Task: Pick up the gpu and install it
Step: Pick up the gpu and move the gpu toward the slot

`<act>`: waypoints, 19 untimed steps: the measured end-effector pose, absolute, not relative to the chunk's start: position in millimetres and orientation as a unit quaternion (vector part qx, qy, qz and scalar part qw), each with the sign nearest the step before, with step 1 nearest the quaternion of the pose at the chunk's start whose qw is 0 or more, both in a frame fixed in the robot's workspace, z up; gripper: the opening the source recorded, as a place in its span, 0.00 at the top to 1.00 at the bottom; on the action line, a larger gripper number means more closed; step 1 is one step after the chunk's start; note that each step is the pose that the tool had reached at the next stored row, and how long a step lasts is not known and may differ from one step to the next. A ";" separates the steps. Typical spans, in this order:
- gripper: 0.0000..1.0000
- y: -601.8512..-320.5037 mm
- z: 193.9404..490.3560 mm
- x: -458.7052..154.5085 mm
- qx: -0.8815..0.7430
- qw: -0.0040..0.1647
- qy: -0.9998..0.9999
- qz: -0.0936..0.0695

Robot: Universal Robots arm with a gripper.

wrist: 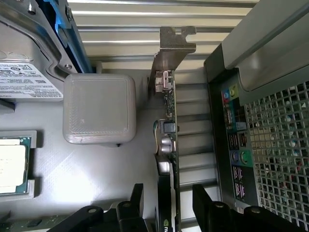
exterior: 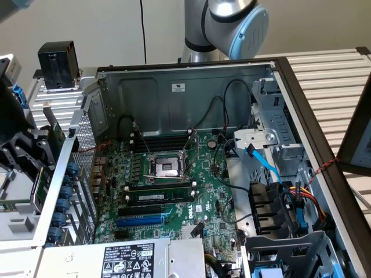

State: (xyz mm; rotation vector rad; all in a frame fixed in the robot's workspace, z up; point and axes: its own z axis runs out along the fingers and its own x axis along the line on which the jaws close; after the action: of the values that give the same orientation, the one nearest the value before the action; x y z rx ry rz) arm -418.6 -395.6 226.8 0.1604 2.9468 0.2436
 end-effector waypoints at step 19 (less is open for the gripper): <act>0.56 -392.2 226.4 -418.6 0.054 0.088 0.992 0.074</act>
State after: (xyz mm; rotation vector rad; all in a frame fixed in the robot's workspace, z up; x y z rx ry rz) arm -418.6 -392.2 226.4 0.1593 2.9527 0.2190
